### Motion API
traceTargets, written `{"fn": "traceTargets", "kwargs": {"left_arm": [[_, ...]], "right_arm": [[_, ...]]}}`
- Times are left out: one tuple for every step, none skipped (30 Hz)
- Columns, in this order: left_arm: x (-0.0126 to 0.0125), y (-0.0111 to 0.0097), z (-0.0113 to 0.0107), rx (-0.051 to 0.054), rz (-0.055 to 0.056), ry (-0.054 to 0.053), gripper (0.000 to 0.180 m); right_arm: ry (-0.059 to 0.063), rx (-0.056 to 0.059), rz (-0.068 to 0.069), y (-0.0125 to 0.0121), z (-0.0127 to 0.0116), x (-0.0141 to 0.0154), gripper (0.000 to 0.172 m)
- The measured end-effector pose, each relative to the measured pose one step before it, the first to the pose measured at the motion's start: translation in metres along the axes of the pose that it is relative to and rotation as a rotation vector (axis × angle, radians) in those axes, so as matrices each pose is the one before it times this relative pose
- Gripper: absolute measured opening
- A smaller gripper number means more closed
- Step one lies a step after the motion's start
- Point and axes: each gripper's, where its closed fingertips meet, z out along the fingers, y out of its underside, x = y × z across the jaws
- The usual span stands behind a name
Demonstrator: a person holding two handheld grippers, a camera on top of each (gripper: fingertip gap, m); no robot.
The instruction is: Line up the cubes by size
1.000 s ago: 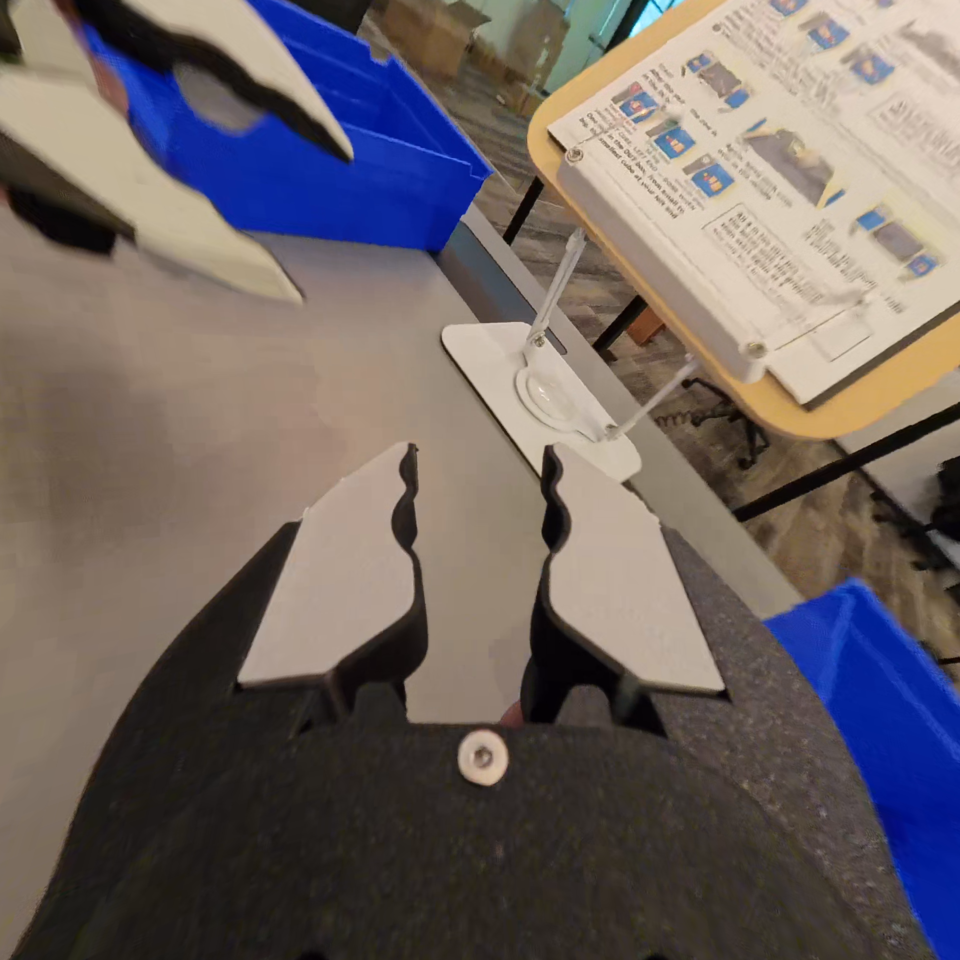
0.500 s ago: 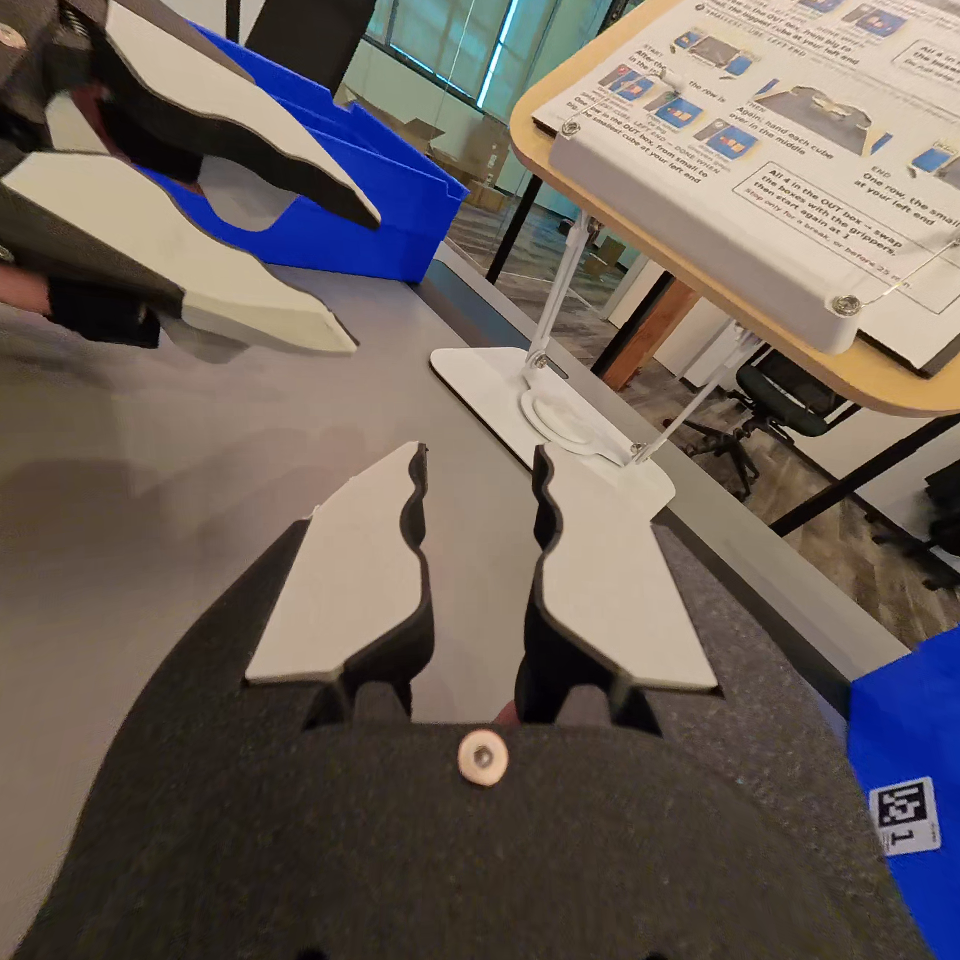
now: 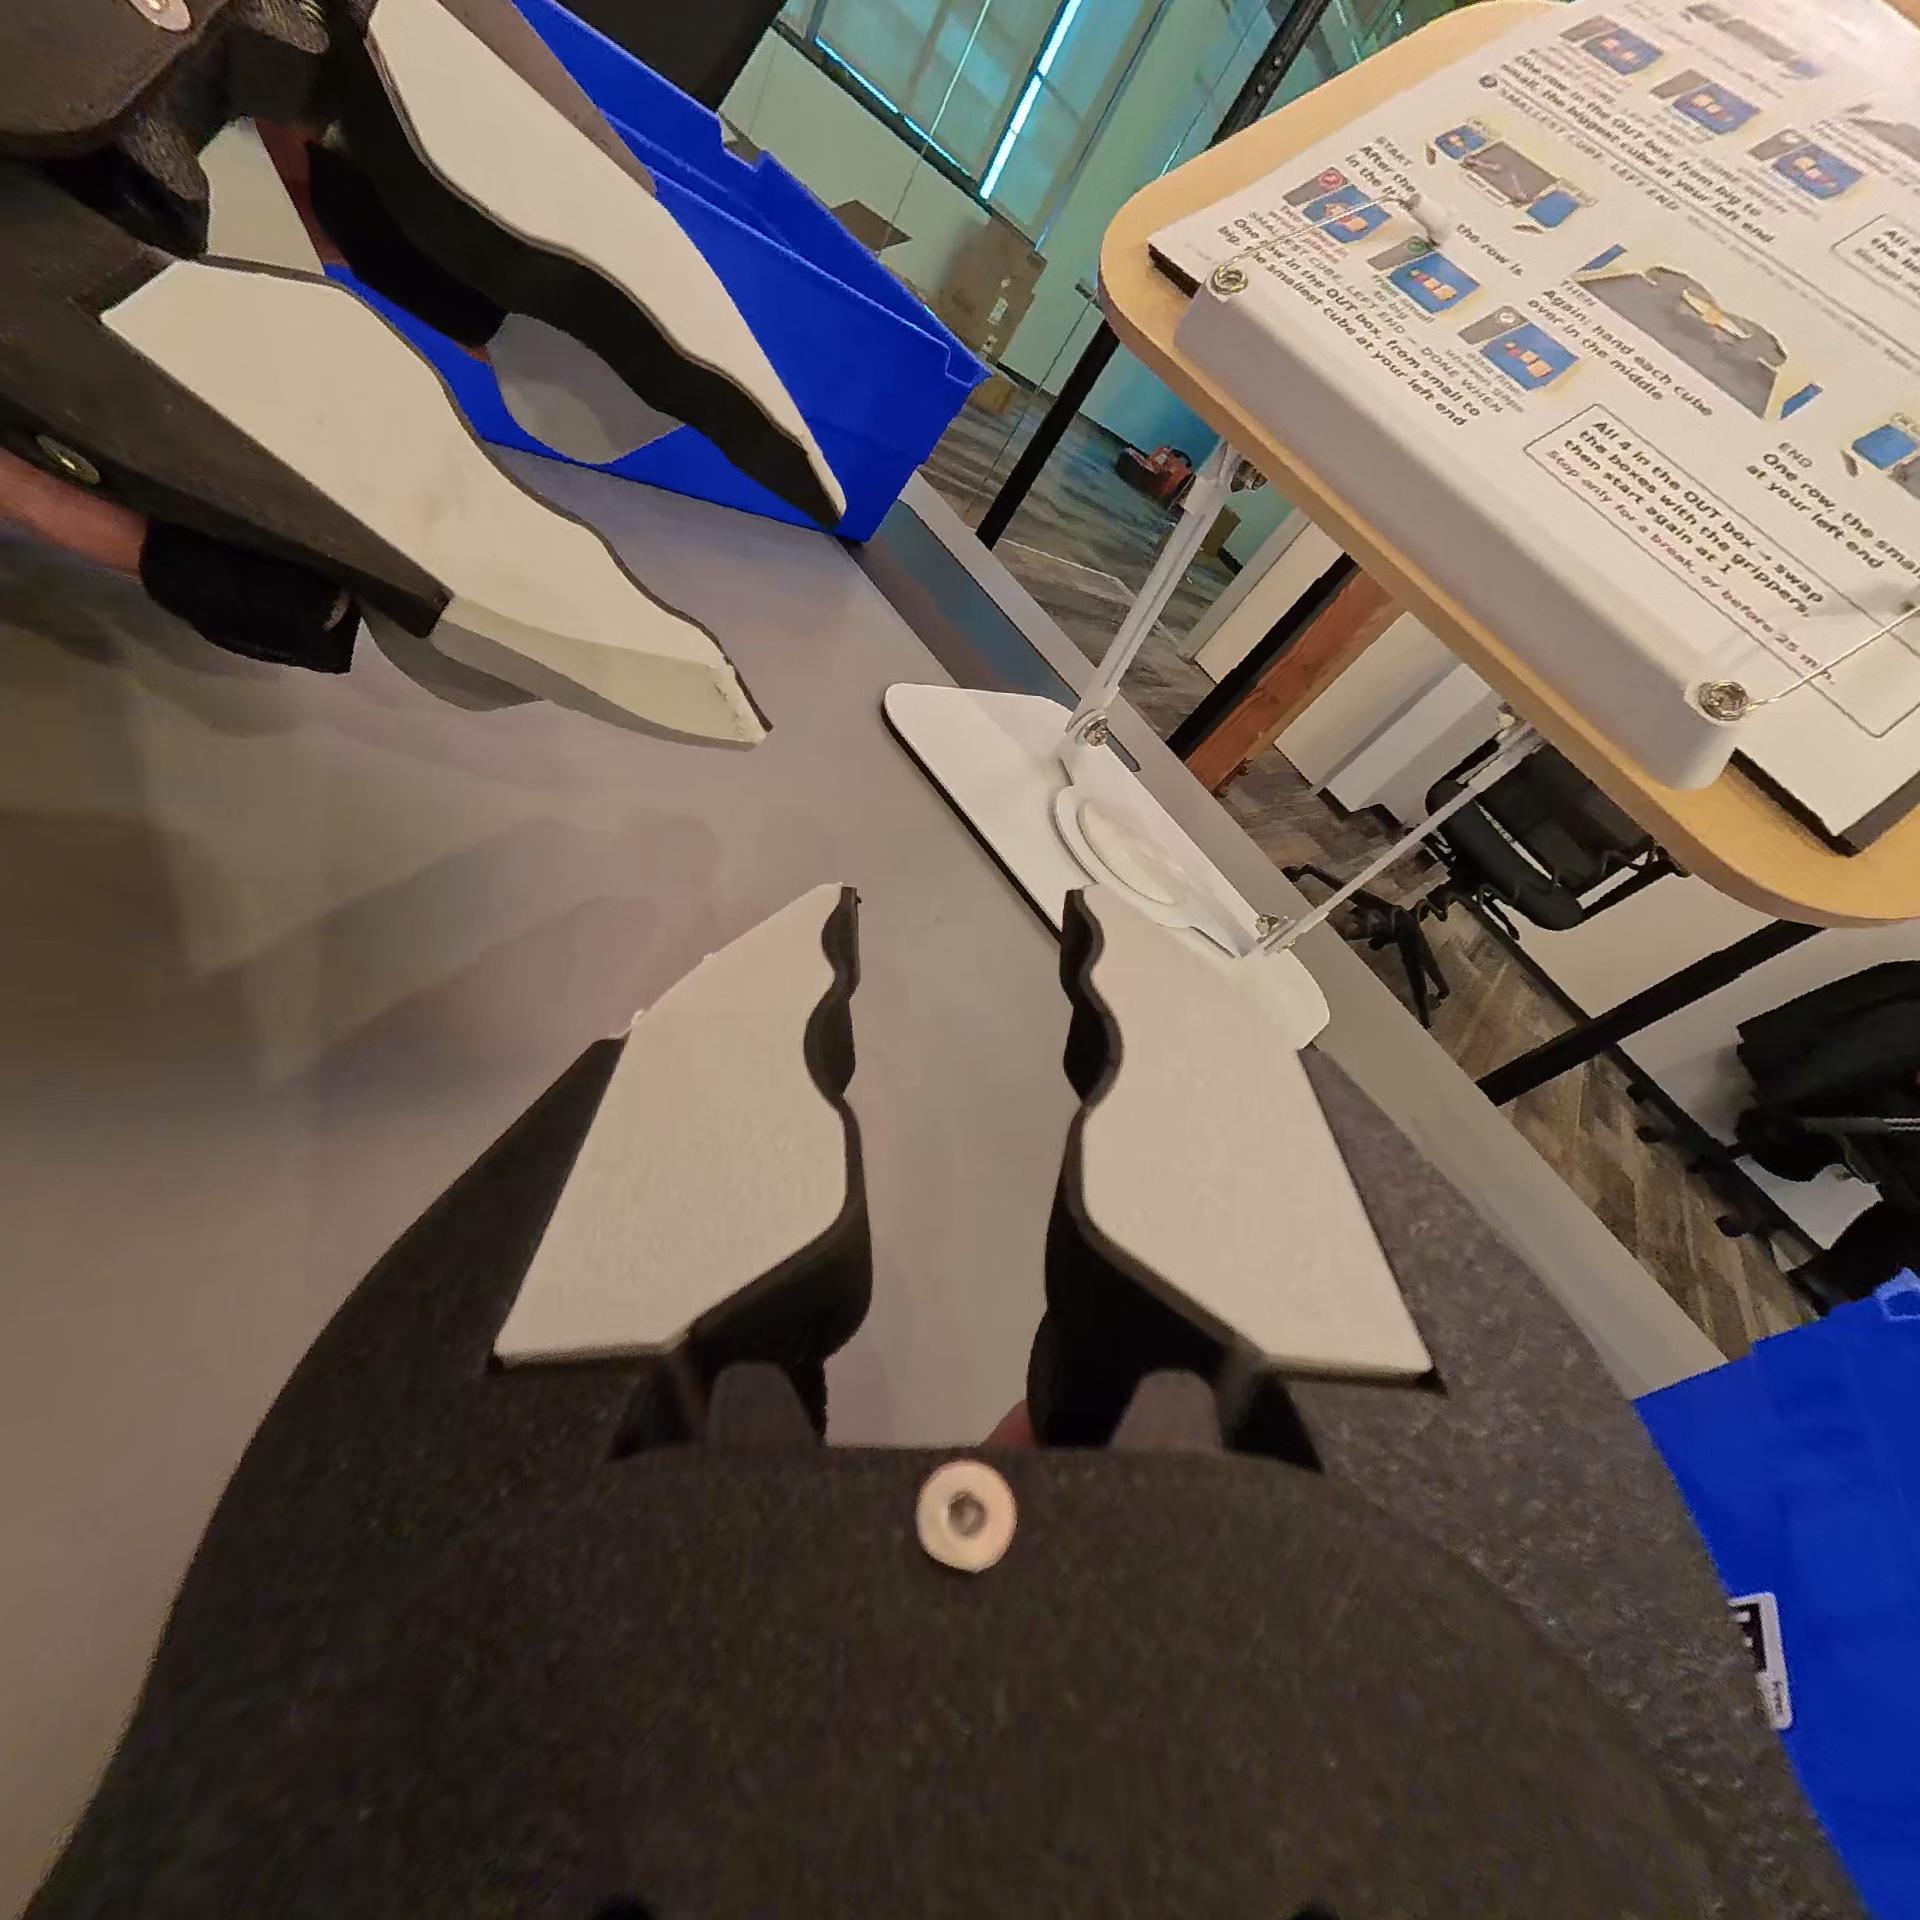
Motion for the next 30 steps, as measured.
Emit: {"fn": "traceTargets", "kwargs": {"left_arm": [[0.00028, 0.00108, 0.00018, -0.0030, -0.0023, 0.0037, 0.052], [-0.00004, 0.00048, 0.00005, 0.0007, -0.0034, 0.0024, 0.051], [-0.00029, 0.00021, 0.00010, 0.0001, -0.0046, 0.0018, 0.050], [-0.00010, 0.00039, 0.00018, -0.0018, -0.0028, 0.0011, 0.050], [0.00032, 0.00010, 0.00005, -0.0004, -0.0017, 0.0023, 0.049], [0.00095, -0.00059, -0.00016, 0.0028, -0.0035, 0.0059, 0.047], [0.00084, -0.00032, -0.00013, 0.0020, -0.0058, 0.0049, 0.045], [-0.00005, 0.00078, 0.00029, -0.0044, -0.0061, 0.0001, 0.044], [-0.00016, 0.00156, 0.00057, -0.0090, -0.0021, -0.0002, 0.044], [-0.00037, 0.00139, 0.00062, -0.0071, 0.0017, -0.0021, 0.044], [-0.00074, 0.00137, 0.00040, -0.0078, 0.0007, -0.0044, 0.043], [-0.00165, 0.00210, 0.00045, -0.0129, -0.0012, -0.0095, 0.041], [-0.00110, 0.00233, 0.00075, -0.0134, -0.0025, -0.0055, 0.041], [-0.00131, 0.00267, 0.00089, -0.0149, -0.0031, -0.0071, 0.041], [-0.00304, 0.00368, 0.00100, -0.0232, -0.0030, -0.0176, 0.039], [-0.00277, 0.00406, 0.00142, -0.0238, -0.0030, -0.0136, 0.039], [-0.00117, 0.00292, 0.00126, -0.0137, -0.0056, -0.0011, 0.039], [-0.00093, 0.00204, 0.00093, -0.0074, -0.0092, 0.0009, 0.039], [-0.00171, 0.00064, 0.00011, -0.0038, -0.0069, -0.0040, 0.039], [-0.00091, -0.00010, -0.00024, 0.0020, -0.0045, -0.0024, 0.039], [0.00033, -0.00009, -0.00025, 0.0010, -0.0011, 0.0025, 0.039], [0.00024, -0.00004, -0.00009, -0.0011, 0.0024, -0.0014, 0.039], [0.00055, -0.00055, -0.00025, -0.0003, 0.0044, -0.0015, 0.039], [0.00066, -0.00200, -0.00088, 0.0071, 0.0069, -0.0006, 0.039], [-0.00068, -0.00343, -0.00217, 0.0112, 0.0079, -0.0075, 0.039], [-0.00088, -0.00544, -0.00367, 0.0182, 0.0052, -0.0086, 0.039], [-0.00055, -0.00779, -0.00496, 0.0256, 0.0096, -0.0032, 0.039], [-0.00224, -0.00949, -0.00655, 0.0271, 0.0143, -0.0066, 0.040], [-0.00557, -0.01111, -0.00842, 0.0312, 0.0129, -0.0171, 0.040], [-0.00834, -0.01126, -0.00931, 0.0313, 0.0148, -0.0215, 0.040]], "right_arm": [[0.0009, 0.0010, 0.0010, -0.00005, -0.00017, 0.00027, 0.037], [0.0013, -0.0002, -0.0021, 0.00026, -0.00016, 0.00026, 0.037], [0.0015, -0.0009, -0.0044, 0.00036, -0.00009, 0.00014, 0.037], [0.0016, -0.0009, -0.0035, 0.00036, 0.00005, 0.00014, 0.037], [0.0007, -0.0003, -0.0003, 0.00008, 0.00003, 0.00019, 0.036], [0.0009, -0.0006, 0.0019, 0.00016, -0.00001, 0.00030, 0.036], [-0.0004, -0.0001, 0.0013, -0.00002, -0.00004, 0.00015, 0.036], [0.0006, 0.0012, 0.0002, -0.00012, -0.00014, 0.00005, 0.036], [-0.0005, -0.0008, -0.0022, 0.00019, 0.00002, -0.00013, 0.036], [0.0011, -0.0030, -0.0035, 0.00052, 0.00016, -0.00002, 0.036], [0.0003, -0.0020, -0.0021, 0.00028, 0.00024, -0.00004, 0.036], [-0.0004, -0.0002, -0.0002, 0.00011, 0.00000, -0.00009, 0.036], [0.0011, -0.0003, 0.0005, 0.00009, 0.00002, 0.00018, 0.036], [0.0011, -0.0012, 0.0002, 0.00020, 0.00009, 0.00025, 0.036], [0.0007, 0.0000, 0.0013, 0.00016, 0.00005, 0.00027, 0.036], [0.0011, 0.0018, 0.0019, -0.00024, -0.00012, 0.00029, 0.036], [-0.0003, 0.0009, 0.0020, -0.00012, -0.00005, 0.00014, 0.036], [-0.0010, -0.0006, 0.0018, 0.00012, 0.00008, 0.00002, 0.036], [0.0000, -0.0008, 0.0005, 0.00015, 0.00012, 0.00009, 0.036], [-0.0008, -0.0003, -0.0017, 0.00000, 0.00005, -0.00038, 0.036], [-0.0018, -0.0002, -0.0041, -0.00002, -0.00002, -0.00055, 0.036], [-0.0029, -0.0014, -0.0067, 0.00019, 0.00025, -0.00088, 0.036], [-0.0005, -0.0026, -0.0087, 0.00050, 0.00040, -0.00064, 0.036], [-0.0011, -0.0018, -0.0072, 0.00039, 0.00033, -0.00051, 0.036], [-0.0001, -0.0011, -0.0038, 0.00040, 0.00030, 0.00002, 0.036], [-0.0003, -0.0004, -0.0010, 0.00044, 0.00023, 0.00031, 0.036], [0.0008, 0.0000, 0.0000, 0.00043, 0.00006, 0.00073, 0.036], [0.0006, 0.0001, 0.0000, 0.00042, 0.00012, 0.00054, 0.036], [-0.0013, -0.0001, -0.0002, 0.00032, 0.00004, 0.00029, 0.036], [-0.0013, -0.0014, -0.0024, 0.00043, 0.00022, -0.00007, 0.035]]}}
